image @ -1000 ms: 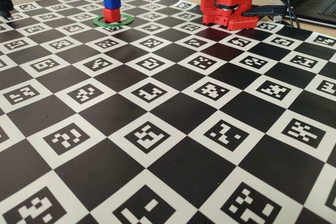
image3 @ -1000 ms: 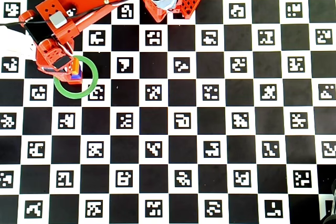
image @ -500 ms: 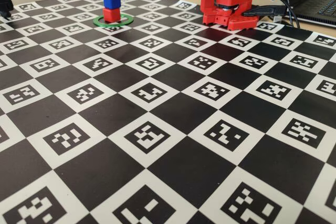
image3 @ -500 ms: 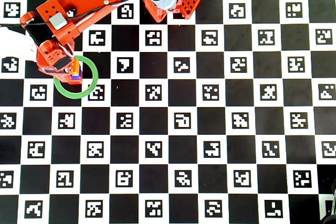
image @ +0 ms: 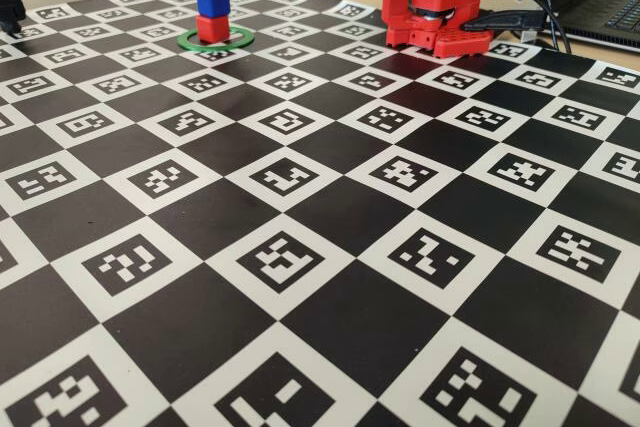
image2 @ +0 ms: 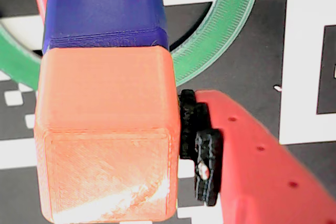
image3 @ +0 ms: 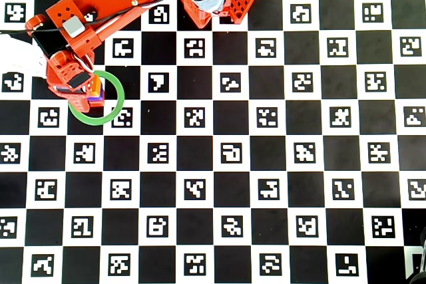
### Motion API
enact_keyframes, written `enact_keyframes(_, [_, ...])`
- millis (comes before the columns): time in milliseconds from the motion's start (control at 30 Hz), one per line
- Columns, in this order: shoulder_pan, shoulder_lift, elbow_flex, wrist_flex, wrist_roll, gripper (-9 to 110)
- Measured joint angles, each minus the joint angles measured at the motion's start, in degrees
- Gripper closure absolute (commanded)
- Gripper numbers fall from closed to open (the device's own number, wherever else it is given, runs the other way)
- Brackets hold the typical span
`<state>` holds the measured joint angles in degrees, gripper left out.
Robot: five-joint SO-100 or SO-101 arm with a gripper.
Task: Grab the red cube then put it in the green circle then put the blue cube on top and finally the orange cube on top
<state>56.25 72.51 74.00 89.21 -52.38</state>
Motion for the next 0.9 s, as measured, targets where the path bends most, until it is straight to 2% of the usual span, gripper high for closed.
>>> enact_keyframes(533, [0.7,0.0,0.0,3.0,0.9,43])
enact_keyframes(900, [0.4,1.1,0.0,7.5,1.8,42])
